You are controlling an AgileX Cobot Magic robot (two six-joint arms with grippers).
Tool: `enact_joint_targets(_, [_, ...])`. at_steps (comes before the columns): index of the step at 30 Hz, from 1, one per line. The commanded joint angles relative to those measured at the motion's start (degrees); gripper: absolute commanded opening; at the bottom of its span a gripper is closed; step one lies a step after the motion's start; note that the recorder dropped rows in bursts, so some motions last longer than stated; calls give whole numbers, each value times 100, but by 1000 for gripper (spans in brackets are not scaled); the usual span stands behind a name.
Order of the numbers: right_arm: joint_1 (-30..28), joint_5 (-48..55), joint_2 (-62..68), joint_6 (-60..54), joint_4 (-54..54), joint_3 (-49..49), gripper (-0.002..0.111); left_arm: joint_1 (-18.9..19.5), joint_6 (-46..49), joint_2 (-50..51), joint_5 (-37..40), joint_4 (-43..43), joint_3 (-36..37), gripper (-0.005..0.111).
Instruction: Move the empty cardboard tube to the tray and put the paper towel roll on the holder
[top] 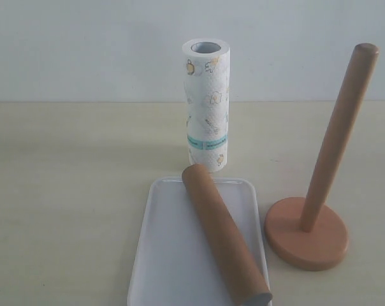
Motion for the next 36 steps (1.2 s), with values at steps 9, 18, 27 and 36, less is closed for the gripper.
enact_joint_targets(9, [-24, -10, -27, 1, 10, -5, 0, 20, 21, -14, -90, -20, 21, 4])
enact_joint_targets(18, [-24, -10, -27, 1, 10, -5, 0, 20, 68, -14, -90, -8, 21, 4])
enact_joint_targets(27, [-24, -10, -27, 1, 10, -5, 0, 20, 48, -14, -672, -1091, -947, 4])
enact_joint_targets(36, [-24, -10, -27, -2, 21, -5, 0, 20, 68, -14, -2706, -1094, -1413, 4])
